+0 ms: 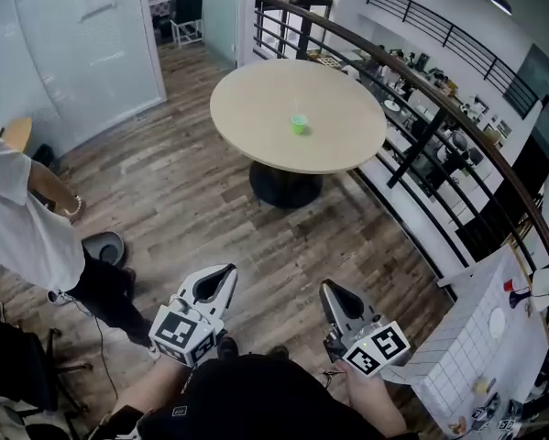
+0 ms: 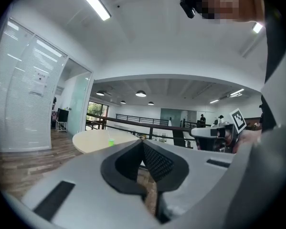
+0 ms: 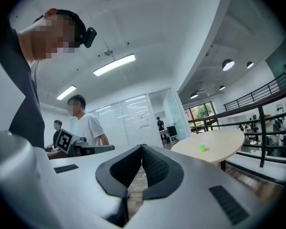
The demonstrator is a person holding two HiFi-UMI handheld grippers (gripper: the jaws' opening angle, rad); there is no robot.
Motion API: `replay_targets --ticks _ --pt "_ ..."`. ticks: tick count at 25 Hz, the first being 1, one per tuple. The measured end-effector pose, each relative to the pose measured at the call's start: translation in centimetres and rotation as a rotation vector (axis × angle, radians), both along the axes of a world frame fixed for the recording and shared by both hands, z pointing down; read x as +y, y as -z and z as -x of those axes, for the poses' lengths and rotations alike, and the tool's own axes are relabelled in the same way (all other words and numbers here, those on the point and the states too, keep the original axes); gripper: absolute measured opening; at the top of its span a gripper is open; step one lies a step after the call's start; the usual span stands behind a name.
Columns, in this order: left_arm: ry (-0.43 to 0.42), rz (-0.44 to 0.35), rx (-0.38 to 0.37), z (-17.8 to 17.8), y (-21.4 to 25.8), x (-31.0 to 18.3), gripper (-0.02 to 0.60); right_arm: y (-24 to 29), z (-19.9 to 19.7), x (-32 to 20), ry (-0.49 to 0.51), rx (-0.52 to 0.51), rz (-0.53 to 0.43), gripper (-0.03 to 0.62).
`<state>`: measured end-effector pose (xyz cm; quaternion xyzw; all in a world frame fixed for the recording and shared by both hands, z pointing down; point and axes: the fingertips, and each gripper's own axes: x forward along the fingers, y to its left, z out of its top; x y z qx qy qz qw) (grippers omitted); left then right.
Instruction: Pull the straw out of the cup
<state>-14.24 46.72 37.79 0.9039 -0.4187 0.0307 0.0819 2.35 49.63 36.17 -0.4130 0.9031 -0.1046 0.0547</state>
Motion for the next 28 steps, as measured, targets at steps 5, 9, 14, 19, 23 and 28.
replay_targets --ticks 5,9,14,19,23,28 --pt "0.002 0.002 -0.006 -2.1 -0.2 0.5 0.008 0.2 -1.9 0.5 0.018 -0.013 -0.014 0.023" --pt "0.018 0.002 -0.015 -5.1 0.0 0.1 0.007 0.0 -5.1 0.2 0.026 -0.028 -0.005 0.023" --pt "0.027 0.002 -0.015 -5.5 -0.6 1.4 0.008 -1.3 -5.8 1.7 0.029 -0.036 0.010 0.023" --pt "0.022 0.007 -0.013 -6.1 -1.1 0.9 0.006 -2.2 -6.6 1.5 0.027 -0.037 0.042 0.023" --pt "0.019 0.015 0.000 -6.0 -1.7 -1.2 0.007 -2.9 -6.5 -0.5 0.021 -0.018 0.057 0.023" --pt "0.012 0.035 0.020 -5.5 -2.6 -6.0 0.008 -3.6 -6.4 -4.7 -0.001 -0.011 0.077 0.023"
